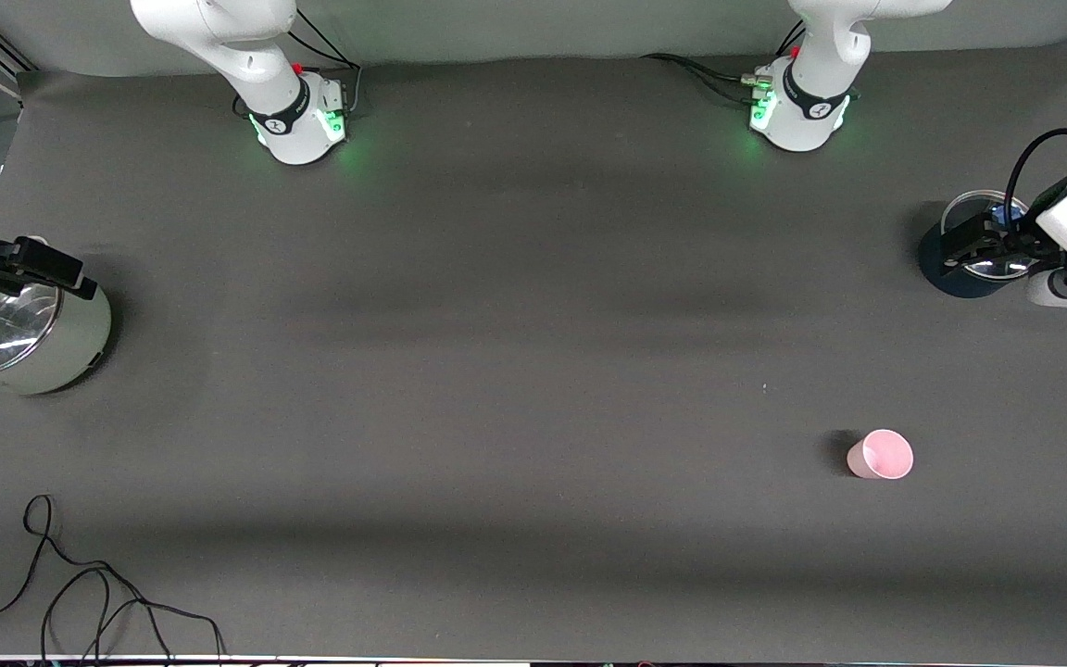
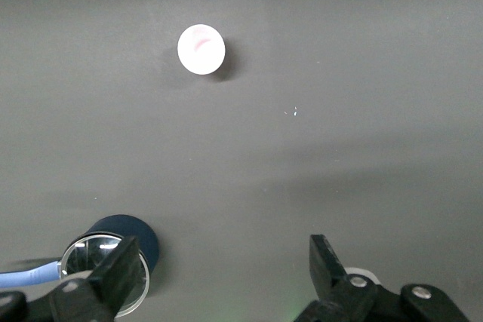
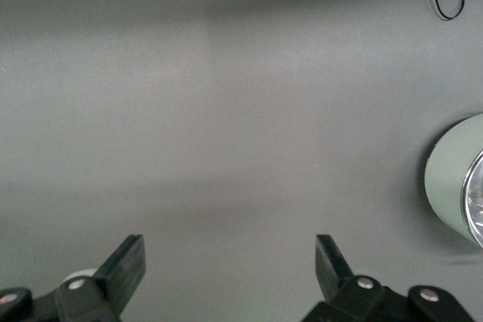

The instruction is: Transfer pink cup from left to right arm

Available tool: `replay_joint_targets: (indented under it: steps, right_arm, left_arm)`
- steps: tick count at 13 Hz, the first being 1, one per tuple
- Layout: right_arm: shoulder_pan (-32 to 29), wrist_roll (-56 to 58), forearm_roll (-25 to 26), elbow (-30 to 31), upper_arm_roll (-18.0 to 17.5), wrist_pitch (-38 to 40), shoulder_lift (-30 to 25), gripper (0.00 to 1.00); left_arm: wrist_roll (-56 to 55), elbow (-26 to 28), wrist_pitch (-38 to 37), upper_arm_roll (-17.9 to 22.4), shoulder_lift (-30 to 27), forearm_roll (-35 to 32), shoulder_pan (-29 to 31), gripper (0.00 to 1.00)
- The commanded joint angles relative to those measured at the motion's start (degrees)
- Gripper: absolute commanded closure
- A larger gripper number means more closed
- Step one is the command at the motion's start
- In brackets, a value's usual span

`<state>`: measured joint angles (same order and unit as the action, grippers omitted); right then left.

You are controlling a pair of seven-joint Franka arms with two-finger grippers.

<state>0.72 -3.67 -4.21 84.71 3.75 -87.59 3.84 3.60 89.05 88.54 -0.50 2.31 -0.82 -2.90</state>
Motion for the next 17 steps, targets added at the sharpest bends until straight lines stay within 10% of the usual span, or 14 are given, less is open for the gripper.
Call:
replay_joint_targets:
  steps: [1,17]
  right_arm:
    - [-0.5,1.3,-1.0,-1.1,0.0,0.8,0.6,0.00]
    - [-0.5,1.4,-0.9,-1.0,0.5,2.2,0.3,0.00]
  left_arm:
    - [0.3,-1.2,-1.2,0.4,0.0,-0.8,-0.8,0.00]
    - [0.4,-1.6,-0.3,0.4,0.7,-0.8,-0.8,0.00]
